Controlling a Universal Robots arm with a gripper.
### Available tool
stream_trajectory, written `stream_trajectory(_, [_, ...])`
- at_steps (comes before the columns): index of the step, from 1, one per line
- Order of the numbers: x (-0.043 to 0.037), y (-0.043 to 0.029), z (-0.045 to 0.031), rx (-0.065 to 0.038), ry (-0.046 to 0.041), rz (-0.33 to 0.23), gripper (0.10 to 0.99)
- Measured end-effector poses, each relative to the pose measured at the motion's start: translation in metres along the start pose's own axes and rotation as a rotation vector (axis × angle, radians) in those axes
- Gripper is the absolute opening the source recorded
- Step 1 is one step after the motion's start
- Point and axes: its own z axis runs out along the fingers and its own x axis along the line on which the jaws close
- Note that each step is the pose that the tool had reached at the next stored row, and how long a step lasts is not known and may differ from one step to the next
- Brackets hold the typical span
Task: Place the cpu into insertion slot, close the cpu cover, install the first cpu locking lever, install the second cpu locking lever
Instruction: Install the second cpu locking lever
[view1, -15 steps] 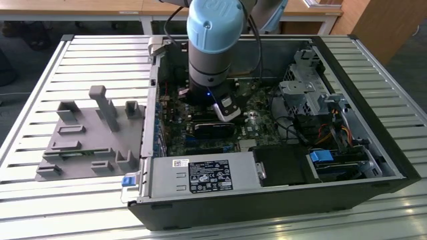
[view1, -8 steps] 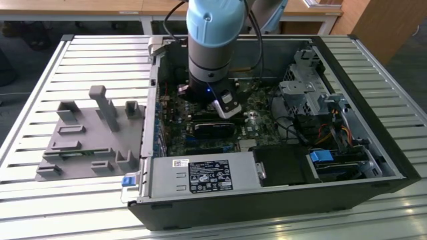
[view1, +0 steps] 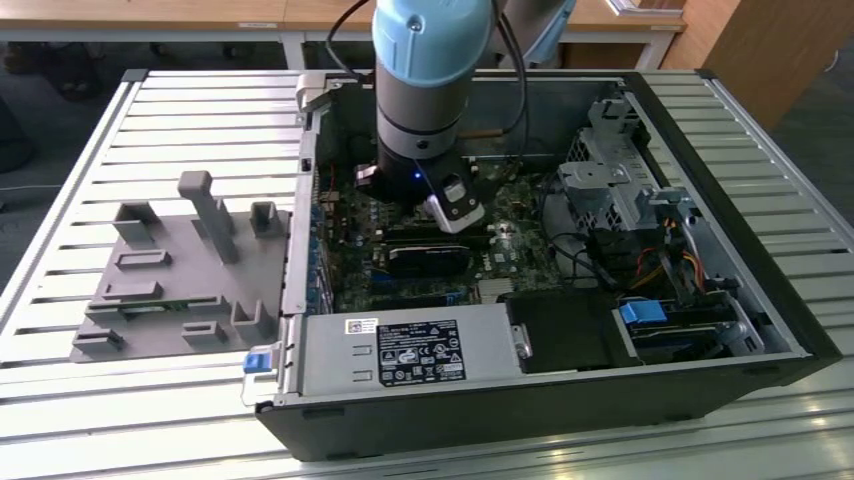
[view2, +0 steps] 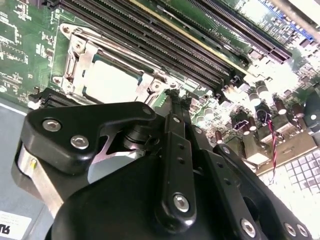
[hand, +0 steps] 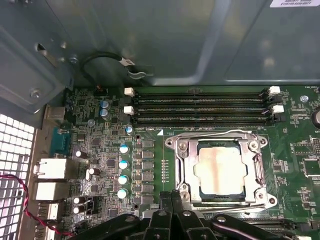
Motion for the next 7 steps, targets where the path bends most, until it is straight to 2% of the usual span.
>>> stream_trajectory(7, [0.0000,0.0006,-0.0019,0.000,0.0000,0.000,0.118])
